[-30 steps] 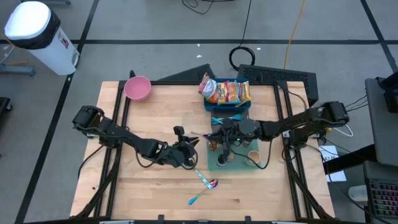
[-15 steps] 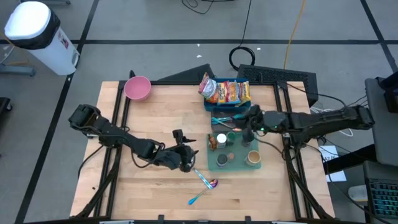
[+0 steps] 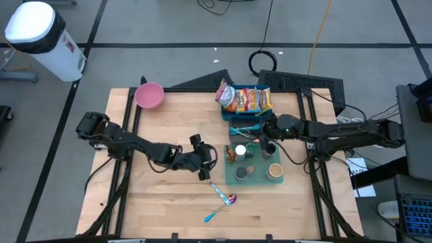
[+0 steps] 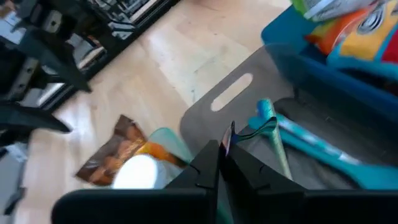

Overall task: Pick & Place Food Item
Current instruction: Put the left purple spoon into the black bin, then put the blue patterned spoon into the black bin

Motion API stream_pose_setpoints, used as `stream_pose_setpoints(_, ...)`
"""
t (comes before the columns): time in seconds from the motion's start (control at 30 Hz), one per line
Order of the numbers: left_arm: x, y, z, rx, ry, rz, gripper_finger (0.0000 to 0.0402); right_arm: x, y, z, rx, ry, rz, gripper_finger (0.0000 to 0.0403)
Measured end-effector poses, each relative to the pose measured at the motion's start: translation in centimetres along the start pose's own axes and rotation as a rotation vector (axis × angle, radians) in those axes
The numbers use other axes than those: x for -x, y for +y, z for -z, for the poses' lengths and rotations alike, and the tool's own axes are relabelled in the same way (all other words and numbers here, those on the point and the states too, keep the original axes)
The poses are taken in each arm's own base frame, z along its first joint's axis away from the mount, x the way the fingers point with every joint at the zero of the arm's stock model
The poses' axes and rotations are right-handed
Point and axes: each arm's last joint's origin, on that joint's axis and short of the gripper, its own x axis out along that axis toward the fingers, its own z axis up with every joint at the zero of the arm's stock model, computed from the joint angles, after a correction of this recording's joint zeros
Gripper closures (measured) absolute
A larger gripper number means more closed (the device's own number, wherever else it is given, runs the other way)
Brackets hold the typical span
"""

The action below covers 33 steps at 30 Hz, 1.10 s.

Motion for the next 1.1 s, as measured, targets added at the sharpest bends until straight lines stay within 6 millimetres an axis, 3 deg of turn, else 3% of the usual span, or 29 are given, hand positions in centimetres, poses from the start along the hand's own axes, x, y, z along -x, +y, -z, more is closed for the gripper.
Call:
stream_pose_setpoints(0.13,-0.2,0.2,0.0,0.005,0.008,0.031,0.0158,-0.6,-0.5,-0.1,0.109,-0.002,0.026,0.0359)
stream_pose_setpoints(0.37,-0.1,0.0,0.2,-0.002,0.030,0.096,0.0158,-0.5,-1.1,-0.7,0.221,-0.075,0.134,0.0244)
stream_pose_setpoints(0.57,-0.1,-0.7,0.4,-0.035,0.058,0.301,0.0158,0.5,0.2,-1.5,0.324,-0.188,0.075,0.0173)
stream_pose_setpoints(0.87,-1.5,-4.8,3.4,-0.407,0.075,0.568,0.0158,1.9,4.8,-1.2,0.442,-0.356,-0.193,0.0171)
stream_pose_setpoints(1.1,-3.9,-6.4,5.7,-0.450,0.099,0.568,0.0158,2.3,6.0,-0.5,0.471,-0.373,-0.238,0.0190)
